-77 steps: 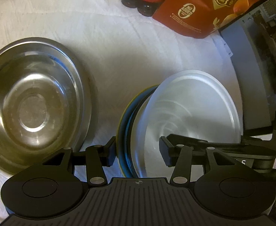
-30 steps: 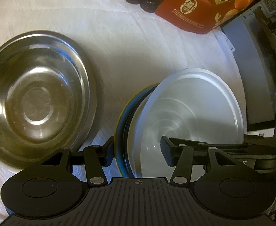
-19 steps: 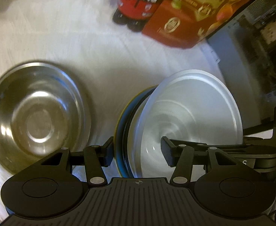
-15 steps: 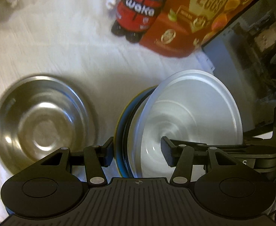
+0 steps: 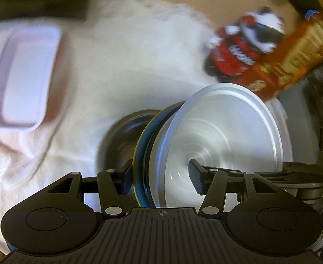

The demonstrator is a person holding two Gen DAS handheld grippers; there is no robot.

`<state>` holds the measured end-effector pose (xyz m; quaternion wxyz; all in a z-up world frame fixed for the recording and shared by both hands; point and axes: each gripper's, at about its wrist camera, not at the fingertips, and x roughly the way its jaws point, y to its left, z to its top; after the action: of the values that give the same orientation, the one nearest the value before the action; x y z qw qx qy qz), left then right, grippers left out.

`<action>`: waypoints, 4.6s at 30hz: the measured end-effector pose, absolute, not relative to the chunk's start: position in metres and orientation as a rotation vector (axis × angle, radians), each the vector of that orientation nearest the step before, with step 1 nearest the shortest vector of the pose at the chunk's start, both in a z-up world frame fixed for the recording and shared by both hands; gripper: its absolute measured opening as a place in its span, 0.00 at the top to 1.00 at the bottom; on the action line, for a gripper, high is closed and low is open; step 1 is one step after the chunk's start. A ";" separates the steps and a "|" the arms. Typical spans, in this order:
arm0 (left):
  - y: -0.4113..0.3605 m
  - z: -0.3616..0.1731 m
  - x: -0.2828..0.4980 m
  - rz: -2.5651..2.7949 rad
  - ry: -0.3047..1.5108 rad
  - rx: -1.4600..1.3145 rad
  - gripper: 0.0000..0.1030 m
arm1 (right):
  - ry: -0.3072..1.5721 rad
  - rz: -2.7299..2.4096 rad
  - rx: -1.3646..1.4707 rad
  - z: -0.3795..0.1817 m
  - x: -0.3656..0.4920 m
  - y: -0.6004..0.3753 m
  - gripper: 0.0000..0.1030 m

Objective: Organize plates and bowls
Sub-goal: 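Lower the stacked bowls onto the table with both tools, then open both tools and move them toward the white red-sided tray, then grasp the white tray's rim with both tools and lift it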

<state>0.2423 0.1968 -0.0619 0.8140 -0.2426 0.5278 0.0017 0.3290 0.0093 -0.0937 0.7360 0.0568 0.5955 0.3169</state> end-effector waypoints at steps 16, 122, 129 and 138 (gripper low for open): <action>0.225 -0.113 0.248 -0.024 1.187 -0.645 0.62 | 1.431 0.617 0.052 -0.109 0.345 0.029 0.37; 0.405 -0.079 0.258 0.357 0.967 -0.376 0.73 | 1.138 0.548 -0.121 -0.084 0.332 0.272 0.48; 0.430 -0.115 0.241 0.183 0.965 -0.622 0.78 | 1.192 0.603 -0.131 -0.101 0.321 0.279 0.74; 0.409 -0.112 0.183 0.257 1.002 -0.642 0.80 | 1.124 0.735 -0.232 -0.084 0.260 0.271 0.73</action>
<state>0.1828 0.4094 -0.1124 0.8203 -0.3016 0.4705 0.1209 0.2604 0.2712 -0.0843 0.7766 -0.1074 0.5196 0.3396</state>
